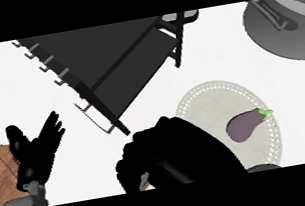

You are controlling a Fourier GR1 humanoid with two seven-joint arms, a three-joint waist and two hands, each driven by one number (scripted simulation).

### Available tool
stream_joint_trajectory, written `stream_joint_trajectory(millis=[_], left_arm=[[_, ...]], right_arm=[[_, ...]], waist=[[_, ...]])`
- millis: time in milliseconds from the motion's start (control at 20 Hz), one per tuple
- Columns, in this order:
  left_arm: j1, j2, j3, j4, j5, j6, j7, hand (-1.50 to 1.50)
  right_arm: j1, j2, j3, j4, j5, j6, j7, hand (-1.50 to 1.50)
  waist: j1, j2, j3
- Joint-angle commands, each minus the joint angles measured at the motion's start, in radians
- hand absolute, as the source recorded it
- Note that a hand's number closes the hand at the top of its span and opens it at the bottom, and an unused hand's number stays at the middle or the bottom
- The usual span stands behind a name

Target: Pick the cupcake from the placemat and place it in the tiered shelf

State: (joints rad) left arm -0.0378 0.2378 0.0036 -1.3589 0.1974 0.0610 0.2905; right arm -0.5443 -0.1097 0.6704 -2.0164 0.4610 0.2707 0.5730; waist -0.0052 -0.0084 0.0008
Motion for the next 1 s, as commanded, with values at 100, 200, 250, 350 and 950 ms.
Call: stream_joint_trajectory(millis=[100,200,250,350,950], left_arm=[[-0.041,-0.008,0.006,0.047,-0.010,-0.008,-0.007,0.00],[0.013,0.012,0.017,0.017,0.005,-0.039,-0.025,0.00],[-0.005,-0.030,-0.006,0.017,-0.017,0.001,-0.028,0.00],[-0.009,0.014,0.030,0.039,0.004,-0.043,-0.029,0.00],[0.005,-0.015,0.014,0.009,-0.018,-0.044,-0.021,0.00]], right_arm=[[-0.205,0.025,-0.308,-0.118,-0.197,0.193,0.196,1.50],[-0.317,0.072,-0.375,-0.075,-0.227,0.197,0.286,1.50],[-0.381,0.062,-0.434,-0.033,-0.271,0.226,0.303,1.50],[-0.441,0.064,-0.497,0.011,-0.297,0.227,0.313,1.50],[-0.736,0.024,-0.652,0.517,-0.207,0.146,0.107,1.50]], waist=[[0.001,0.007,-0.002],[0.010,0.005,-0.002],[0.009,0.006,-0.002],[0.009,0.007,-0.002],[0.023,0.011,-0.002]])
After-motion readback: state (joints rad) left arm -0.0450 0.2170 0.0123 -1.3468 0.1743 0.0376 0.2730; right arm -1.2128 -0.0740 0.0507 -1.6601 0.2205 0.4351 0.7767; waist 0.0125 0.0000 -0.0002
